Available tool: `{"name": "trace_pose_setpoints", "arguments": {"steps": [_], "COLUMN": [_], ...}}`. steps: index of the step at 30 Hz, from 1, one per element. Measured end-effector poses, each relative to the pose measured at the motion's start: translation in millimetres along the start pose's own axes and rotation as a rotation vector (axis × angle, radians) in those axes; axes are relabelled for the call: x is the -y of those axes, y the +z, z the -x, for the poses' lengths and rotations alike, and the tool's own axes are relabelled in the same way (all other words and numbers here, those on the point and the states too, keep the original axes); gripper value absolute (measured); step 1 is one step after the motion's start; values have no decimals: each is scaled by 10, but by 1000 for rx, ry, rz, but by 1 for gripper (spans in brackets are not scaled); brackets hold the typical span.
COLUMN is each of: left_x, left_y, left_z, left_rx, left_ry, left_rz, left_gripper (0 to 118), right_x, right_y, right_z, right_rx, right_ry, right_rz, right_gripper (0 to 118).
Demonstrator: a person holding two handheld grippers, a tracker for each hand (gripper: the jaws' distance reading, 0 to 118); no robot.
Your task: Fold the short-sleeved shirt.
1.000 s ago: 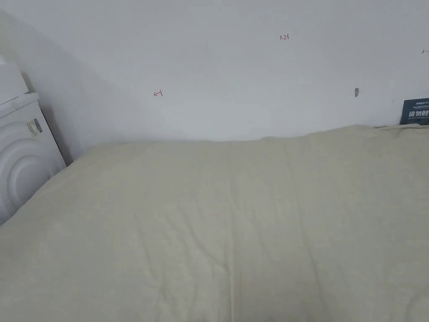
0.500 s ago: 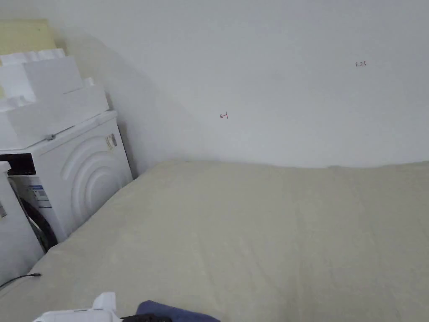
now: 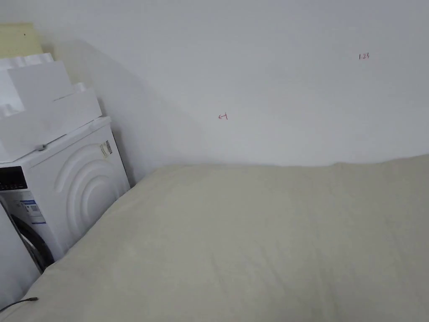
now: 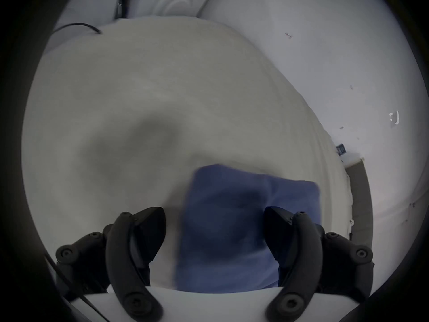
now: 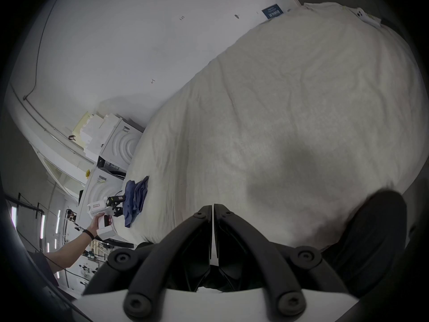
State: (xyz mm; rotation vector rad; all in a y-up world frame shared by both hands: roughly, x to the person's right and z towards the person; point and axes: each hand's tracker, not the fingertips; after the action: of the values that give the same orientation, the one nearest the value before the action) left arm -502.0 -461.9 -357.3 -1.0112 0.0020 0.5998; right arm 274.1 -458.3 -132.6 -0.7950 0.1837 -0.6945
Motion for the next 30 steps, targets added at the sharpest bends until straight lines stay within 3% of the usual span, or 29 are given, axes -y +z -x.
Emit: {"name": "trace_pose_setpoints", "arguments": {"steps": [2,6,8,9,13,14,17,19,23,24,25,27,30], "left_x": [18,364,621,789,1343,1431,1739,1831,2165,2260,2345,2596,2849], "left_y": [330,1120,1465,1617,1818,1779,1650,1495,1370,1337,1318,1286,1255], "left_z": [98,-391,-722,-923,-1686,-1862,-2408,-2686,-3153,-3257,-3351,-3529,-3613], "left_rx": [-56,-247,-195,-102,115,138,169,168,262,275,239,176,111], "left_ry": [-6,-333,-372,-408,-394,-387,-428,-463,-535,-572,-593,-653,-675], "left_rz": [-33,-168,-232,-279,-395,-391,-506,-512,-532,-520,-509,-566,-605], "left_gripper": [91,89,89,88,82,77,41,25,17,6,2,2,1], "right_x": [-58,-256,-361,-406,-509,-523,-549,-538,-468,-435,-392,-285,-146], "right_y": [66,180,223,244,297,309,369,427,506,507,506,477,482], "right_z": [27,166,256,320,533,598,860,1025,1233,1259,1279,1303,1337], "right_rx": [12,5,-3,-13,-79,-86,-123,-94,-33,-3,34,142,230], "right_ry": [33,160,228,249,278,274,312,382,491,507,517,535,578], "right_rz": [-37,-75,-89,-102,-157,-167,-218,-262,-316,-337,-363,-433,-476], "right_gripper": [2,2,2,2,2,2,2,2,2,2,2,2,2]}}
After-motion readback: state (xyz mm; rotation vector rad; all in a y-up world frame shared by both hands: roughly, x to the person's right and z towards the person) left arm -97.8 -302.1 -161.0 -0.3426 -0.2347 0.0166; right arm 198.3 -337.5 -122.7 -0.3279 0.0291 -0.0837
